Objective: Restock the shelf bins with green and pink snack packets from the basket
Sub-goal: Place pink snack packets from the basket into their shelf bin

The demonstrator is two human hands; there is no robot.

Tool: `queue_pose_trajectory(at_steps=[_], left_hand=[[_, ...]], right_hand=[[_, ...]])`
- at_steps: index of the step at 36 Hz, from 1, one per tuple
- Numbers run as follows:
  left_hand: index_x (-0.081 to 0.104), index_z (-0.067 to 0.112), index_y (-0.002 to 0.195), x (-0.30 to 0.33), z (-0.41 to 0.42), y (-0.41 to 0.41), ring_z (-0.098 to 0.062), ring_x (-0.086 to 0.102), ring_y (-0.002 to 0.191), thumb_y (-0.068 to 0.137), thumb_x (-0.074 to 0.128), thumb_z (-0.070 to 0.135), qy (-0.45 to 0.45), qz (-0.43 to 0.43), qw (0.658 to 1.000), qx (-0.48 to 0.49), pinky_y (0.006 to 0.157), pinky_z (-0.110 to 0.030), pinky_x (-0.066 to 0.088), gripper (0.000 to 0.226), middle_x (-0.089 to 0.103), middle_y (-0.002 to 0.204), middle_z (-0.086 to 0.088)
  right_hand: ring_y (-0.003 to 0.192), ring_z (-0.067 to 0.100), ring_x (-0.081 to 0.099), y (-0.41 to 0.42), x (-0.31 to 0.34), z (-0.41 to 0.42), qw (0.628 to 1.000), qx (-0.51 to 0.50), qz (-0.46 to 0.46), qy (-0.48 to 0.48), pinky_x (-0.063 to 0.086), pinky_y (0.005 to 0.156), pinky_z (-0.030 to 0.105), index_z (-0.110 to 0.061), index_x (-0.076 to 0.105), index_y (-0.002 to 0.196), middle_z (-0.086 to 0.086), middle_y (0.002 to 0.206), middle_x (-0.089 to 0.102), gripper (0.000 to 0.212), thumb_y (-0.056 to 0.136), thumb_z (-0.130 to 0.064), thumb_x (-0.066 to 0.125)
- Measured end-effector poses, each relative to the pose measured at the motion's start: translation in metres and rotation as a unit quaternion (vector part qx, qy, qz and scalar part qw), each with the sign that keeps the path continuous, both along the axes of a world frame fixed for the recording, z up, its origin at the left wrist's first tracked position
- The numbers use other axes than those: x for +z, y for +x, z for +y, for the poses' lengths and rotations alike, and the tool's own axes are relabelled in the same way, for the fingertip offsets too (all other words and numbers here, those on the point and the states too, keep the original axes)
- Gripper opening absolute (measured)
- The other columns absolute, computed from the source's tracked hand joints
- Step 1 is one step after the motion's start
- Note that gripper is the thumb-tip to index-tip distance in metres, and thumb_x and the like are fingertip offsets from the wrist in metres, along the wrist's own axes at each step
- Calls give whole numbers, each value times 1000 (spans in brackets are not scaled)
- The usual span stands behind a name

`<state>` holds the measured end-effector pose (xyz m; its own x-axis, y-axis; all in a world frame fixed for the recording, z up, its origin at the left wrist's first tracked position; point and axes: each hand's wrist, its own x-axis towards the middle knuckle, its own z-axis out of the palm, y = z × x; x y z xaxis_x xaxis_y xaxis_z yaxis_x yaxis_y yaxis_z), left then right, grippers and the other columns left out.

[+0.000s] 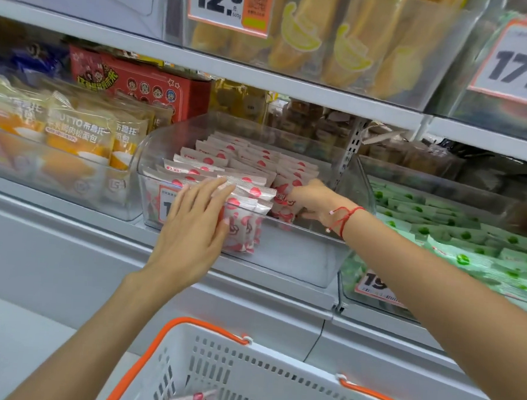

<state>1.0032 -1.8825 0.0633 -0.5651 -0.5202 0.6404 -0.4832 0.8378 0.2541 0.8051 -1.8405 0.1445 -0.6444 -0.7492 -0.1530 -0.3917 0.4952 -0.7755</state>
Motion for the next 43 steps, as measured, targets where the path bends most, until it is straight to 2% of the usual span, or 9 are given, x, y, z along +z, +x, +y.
queue_pose_trajectory(at_steps=[2, 6, 14, 19, 24, 30, 35, 40, 43], left_hand=[[37, 16, 143, 4, 8, 3, -17, 24, 138, 94, 52, 13, -19, 23, 1000, -4, 118, -35, 10, 52, 36, 149, -1], [50, 14, 133, 1, 34, 9, -20, 40, 125, 86, 54, 12, -12, 122, 992, 10, 106, -31, 27, 47, 50, 136, -1], [58, 24, 116, -88, 82, 21, -11, 48, 104, 88, 52, 11, 170, 184, 967, 55, 83, -19, 31, 31, 53, 105, 17], [58, 24, 117, -163, 85, 27, -17, 56, 107, 91, 51, 10, 317, 27, 946, 67, 89, -36, 46, 31, 62, 115, 6], [48, 16, 134, -233, 92, 40, -25, 56, 115, 96, 45, 10, 492, -193, 845, 78, 95, -35, 45, 39, 55, 133, -6], [46, 17, 123, -291, 106, 55, -22, 60, 99, 98, 36, 18, 484, -431, 759, 59, 91, -34, 47, 28, 63, 106, -6], [60, 22, 112, -305, 104, 49, -20, 59, 105, 94, 43, 20, 458, -451, 762, 73, 99, -36, 42, 25, 66, 108, -1], [57, 25, 84, -308, 95, 49, -23, 64, 95, 93, 53, 27, 560, -339, 754, 53, 82, -31, 48, 10, 70, 97, -5], [65, 11, 86, -316, 85, 57, -23, 67, 90, 79, 76, 26, 638, -239, 731, 36, 86, -41, 52, 20, 71, 91, -7]], right_hand=[[127, 32, 45, 9, -1, 11, 994, -5, 110, 3, 42, 105, 41, -1, 37, 138, 16, 142, 40, 58, 88, -18, 59], [119, 25, 45, 46, -3, 62, 952, 111, 252, -134, 39, 101, 35, -13, 52, 124, 8, 123, 48, 37, 88, -12, 59], [83, 6, 44, 77, -99, 118, 907, 187, 313, -210, 38, 76, 19, -22, 59, 96, -10, 89, 50, 16, 83, -16, 65], [86, 10, 50, 80, -195, 129, 937, 229, 263, -25, 42, 75, 26, -24, 59, 103, -9, 96, 56, 15, 89, -19, 57], [106, 26, 57, 95, -293, 140, 913, 285, 231, 181, 47, 83, 33, -12, 57, 116, 8, 117, 59, 25, 93, -10, 47], [133, 31, 33, 115, -365, 133, 892, 295, 183, 288, 28, 110, 39, -2, 32, 142, 16, 144, 37, 53, 101, -35, 34], [131, 30, 32, 129, -397, 132, 880, 278, 188, 337, 20, 114, 42, -2, 46, 131, 13, 139, 42, 58, 98, -49, 37], [99, 26, 57, 129, -388, 134, 927, 261, 103, 249, 45, 74, 29, -12, 51, 107, 6, 101, 62, 31, 88, -34, 62], [81, 23, 53, 120, -363, 138, 930, 287, 68, 219, 30, 50, 24, -18, 38, 100, -1, 81, 53, 22, 91, -21, 58]])
